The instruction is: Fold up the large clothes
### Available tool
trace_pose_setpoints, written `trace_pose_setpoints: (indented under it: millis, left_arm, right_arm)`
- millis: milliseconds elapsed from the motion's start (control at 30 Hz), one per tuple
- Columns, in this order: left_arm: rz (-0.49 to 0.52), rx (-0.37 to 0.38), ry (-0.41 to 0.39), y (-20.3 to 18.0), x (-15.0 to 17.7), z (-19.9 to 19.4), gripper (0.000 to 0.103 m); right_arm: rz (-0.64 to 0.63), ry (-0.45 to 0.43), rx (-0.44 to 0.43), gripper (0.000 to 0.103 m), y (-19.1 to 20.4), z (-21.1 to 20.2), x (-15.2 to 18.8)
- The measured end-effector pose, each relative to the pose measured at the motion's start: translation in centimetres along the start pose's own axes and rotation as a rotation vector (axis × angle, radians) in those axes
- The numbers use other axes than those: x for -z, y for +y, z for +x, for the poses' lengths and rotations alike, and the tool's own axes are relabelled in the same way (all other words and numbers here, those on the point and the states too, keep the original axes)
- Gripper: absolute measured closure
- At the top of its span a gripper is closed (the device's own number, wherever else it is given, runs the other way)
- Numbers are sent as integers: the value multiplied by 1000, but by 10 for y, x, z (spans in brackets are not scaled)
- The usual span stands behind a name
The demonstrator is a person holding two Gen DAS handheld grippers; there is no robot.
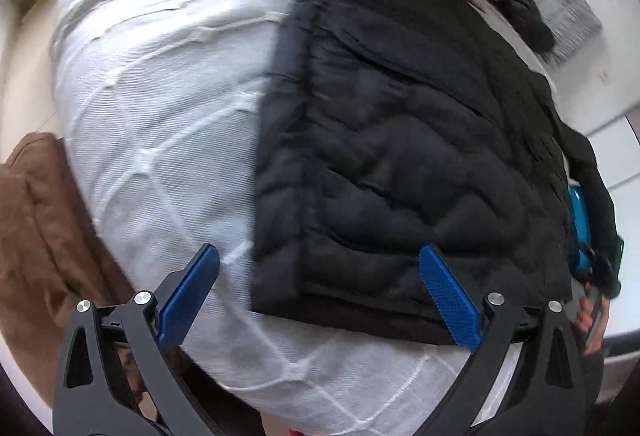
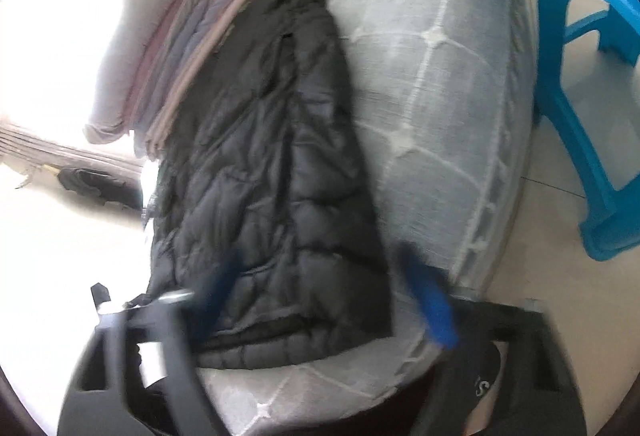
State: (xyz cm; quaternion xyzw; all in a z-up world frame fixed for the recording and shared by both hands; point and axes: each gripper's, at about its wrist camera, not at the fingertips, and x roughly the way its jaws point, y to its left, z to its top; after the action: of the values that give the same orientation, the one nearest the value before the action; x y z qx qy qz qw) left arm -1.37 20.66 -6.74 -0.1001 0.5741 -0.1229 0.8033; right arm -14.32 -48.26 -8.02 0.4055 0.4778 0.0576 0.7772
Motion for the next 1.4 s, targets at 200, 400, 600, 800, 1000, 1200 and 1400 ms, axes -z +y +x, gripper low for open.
trace_pose_setpoints:
  millis: [200,400,600,800,1000,1200,1400]
  left_arm:
    - [12,60,-16,-15,4,10,79]
    - [-77,235,-102,-9,8,-18,95]
    - [-70,262,-165,-6,21,-65,97]
    - [14,244,-177,-14,53,-114,97]
    - [134,-26,-27,-17,86,-93,76]
    - [0,-205,-304,-10,80,-142,39]
    - [226,-276,-541,-117,47,-142,13]
  right_arm:
    - [62,-41,-97,92,-14,-1,0]
    - [63,-123,-208,97,2,-22,5]
    - [14,-161,-339,97,31,-57,19]
    - [5,-173,-376,97,23,-84,56]
    - [23,-74,-192,93,-19,-69,81]
    - [71,-231,-74,41,-29,-96,75]
    - [49,-312,-21,34,-13,-102,49]
